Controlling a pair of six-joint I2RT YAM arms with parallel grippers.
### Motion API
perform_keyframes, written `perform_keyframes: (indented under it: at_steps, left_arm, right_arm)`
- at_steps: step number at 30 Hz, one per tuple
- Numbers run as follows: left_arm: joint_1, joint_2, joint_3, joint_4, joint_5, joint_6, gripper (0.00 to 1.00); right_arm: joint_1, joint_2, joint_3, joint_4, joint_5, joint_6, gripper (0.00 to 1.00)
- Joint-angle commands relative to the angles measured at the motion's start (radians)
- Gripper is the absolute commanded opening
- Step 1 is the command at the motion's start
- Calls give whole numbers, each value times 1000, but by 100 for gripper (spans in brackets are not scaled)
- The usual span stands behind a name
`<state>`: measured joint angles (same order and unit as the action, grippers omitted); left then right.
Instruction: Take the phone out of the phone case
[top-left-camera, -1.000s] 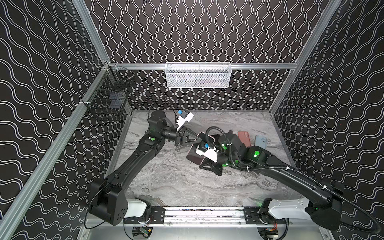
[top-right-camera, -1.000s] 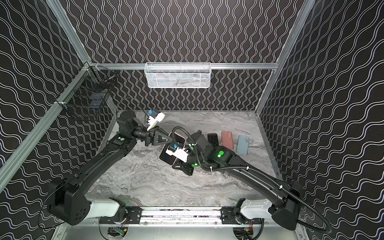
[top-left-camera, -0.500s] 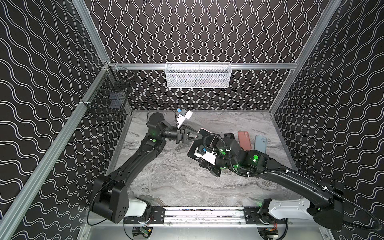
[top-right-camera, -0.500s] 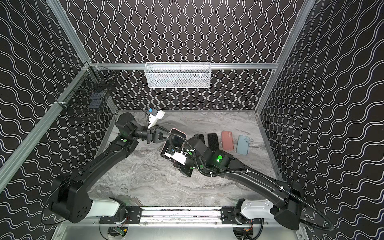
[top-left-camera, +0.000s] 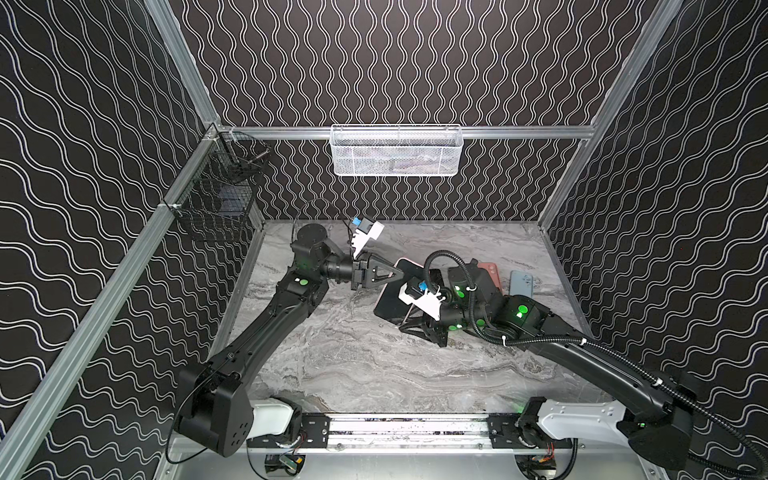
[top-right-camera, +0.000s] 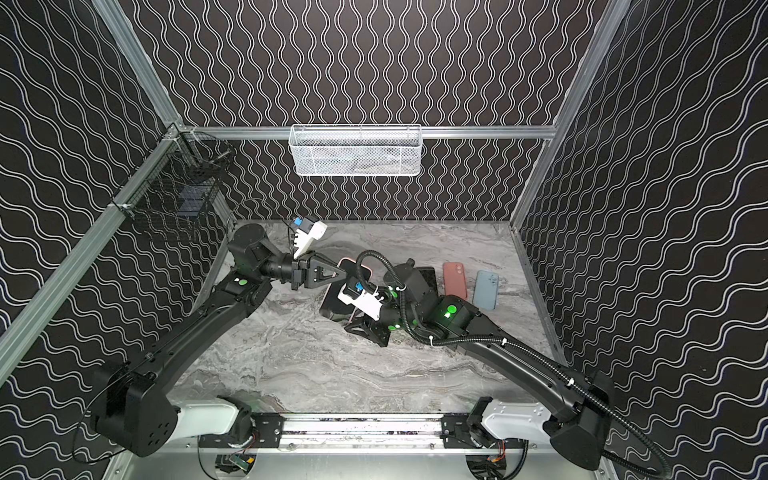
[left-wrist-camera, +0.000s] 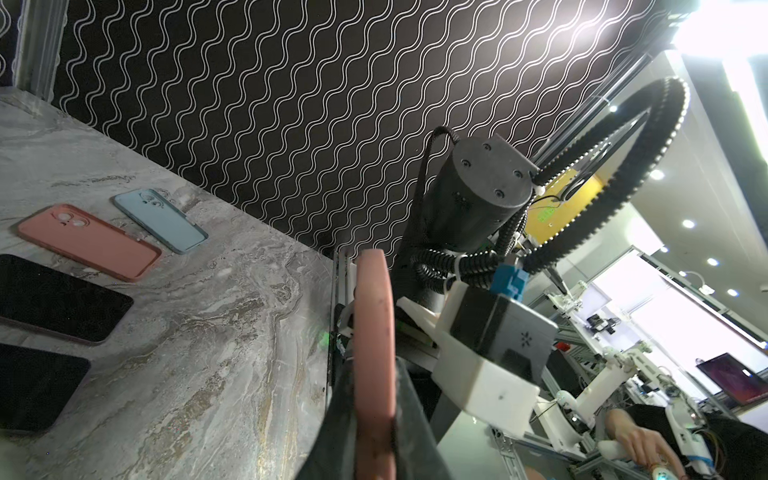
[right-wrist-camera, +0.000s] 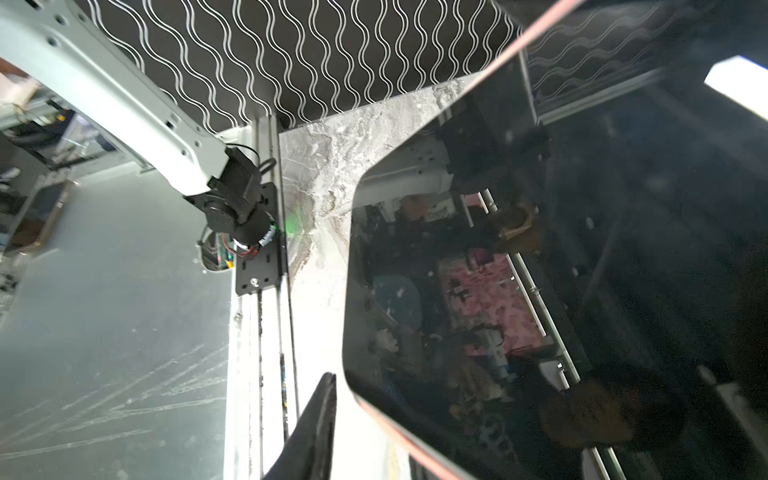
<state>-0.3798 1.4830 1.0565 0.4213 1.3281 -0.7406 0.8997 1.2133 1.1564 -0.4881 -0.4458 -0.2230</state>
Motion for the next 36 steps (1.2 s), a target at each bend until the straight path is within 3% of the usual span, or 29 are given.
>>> perform_keyframes:
  at_steps: [1,7,17,24,27,30,36]
  left_arm:
    - [-1,14,-13,197,-9,-121,0]
    - [-2,39,-35,372,-12,-269,0]
    - [-1,11,-9,151,-39,-114,0]
    - [-2,20,-16,220,-46,-175,0]
    - [-4,25,-23,258,-47,-211,0]
    - [-5,22,-27,264,-52,-211,0]
    - [-5,20,-29,267,-57,-218,0]
  right_arm:
    - [1,13,8,58,-71,6,30]
    - [1,26,3,83,-82,19,29]
    - [-21,26,5,133,-108,39,20]
    - [-24,25,-1,153,-126,43,11]
    - [-27,28,7,153,-137,46,13]
    - [-37,33,8,160,-166,49,21]
    - [-68,24,-7,202,-224,80,20]
